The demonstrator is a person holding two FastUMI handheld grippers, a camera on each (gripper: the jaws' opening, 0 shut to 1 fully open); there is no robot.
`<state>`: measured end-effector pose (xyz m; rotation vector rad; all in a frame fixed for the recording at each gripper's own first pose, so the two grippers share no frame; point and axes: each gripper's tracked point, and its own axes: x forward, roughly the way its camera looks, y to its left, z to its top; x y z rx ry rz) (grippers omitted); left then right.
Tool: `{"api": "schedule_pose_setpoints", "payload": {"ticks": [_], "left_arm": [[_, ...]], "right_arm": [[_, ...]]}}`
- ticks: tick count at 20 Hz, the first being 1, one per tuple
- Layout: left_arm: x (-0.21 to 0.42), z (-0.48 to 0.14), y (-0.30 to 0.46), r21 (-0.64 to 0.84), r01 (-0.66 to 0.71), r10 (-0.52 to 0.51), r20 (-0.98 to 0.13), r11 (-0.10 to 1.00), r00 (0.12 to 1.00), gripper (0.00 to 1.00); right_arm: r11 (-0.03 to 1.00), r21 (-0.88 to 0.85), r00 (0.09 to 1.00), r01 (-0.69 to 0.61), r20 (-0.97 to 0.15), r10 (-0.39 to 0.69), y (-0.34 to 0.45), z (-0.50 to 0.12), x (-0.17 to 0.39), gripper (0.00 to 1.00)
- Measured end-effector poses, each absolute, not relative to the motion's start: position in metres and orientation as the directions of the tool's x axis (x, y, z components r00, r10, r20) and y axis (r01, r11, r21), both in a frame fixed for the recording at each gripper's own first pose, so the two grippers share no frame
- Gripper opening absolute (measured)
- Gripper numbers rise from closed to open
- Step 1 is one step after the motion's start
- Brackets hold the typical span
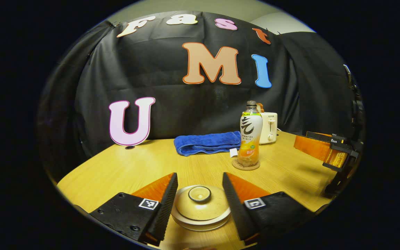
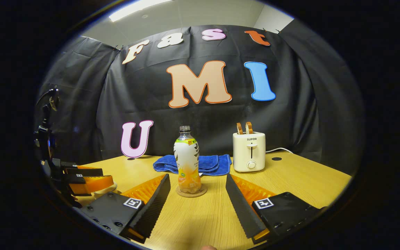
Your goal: Open the teacup lid with one hand, grasp the water bottle and pour water into the teacup with the other hand; after pouring, place the water bottle on the coaster and then close the teacup lid.
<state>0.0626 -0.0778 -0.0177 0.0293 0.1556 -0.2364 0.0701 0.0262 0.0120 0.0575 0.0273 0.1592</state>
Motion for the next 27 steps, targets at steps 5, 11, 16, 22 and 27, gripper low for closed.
{"api": "schedule_pose_setpoints", "payload": {"ticks": [5, 11, 16, 22, 27], "left_arm": [[0.052, 0.012, -0.062, 0.026, 0.165, -0.164, -0.044, 0.986, 0.986, 0.90], [0.032, 0.025, -0.046, 0.010, 0.087, -0.088, 0.035, 0.996, 0.996, 0.90], [0.017, 0.025, -0.042, -0.008, 0.071, -0.070, 0.058, 0.997, 0.996, 0.90], [0.010, 0.007, -0.041, -0.038, 0.065, -0.064, 0.031, 0.997, 0.997, 0.90], [0.006, 0.006, -0.042, -0.045, 0.066, -0.065, 0.028, 0.997, 0.998, 0.89]], "right_arm": [[0.984, 0.065, 0.986, -0.165, -0.009, 0.166, 0.033, 0.019, 0.055, 1.00], [0.984, 0.067, 0.986, -0.167, 0.006, 0.167, 0.044, 0.014, 0.025, 1.00], [0.986, 0.044, 0.987, -0.158, 0.014, 0.158, 0.050, 0.009, 0.008, 1.00], [0.990, 0.025, 0.990, -0.139, 0.020, 0.138, 0.048, 0.003, 0.002, 1.00], [0.992, 0.023, 0.992, -0.122, 0.027, 0.121, 0.047, 0.003, 0.000, 0.97]]}}
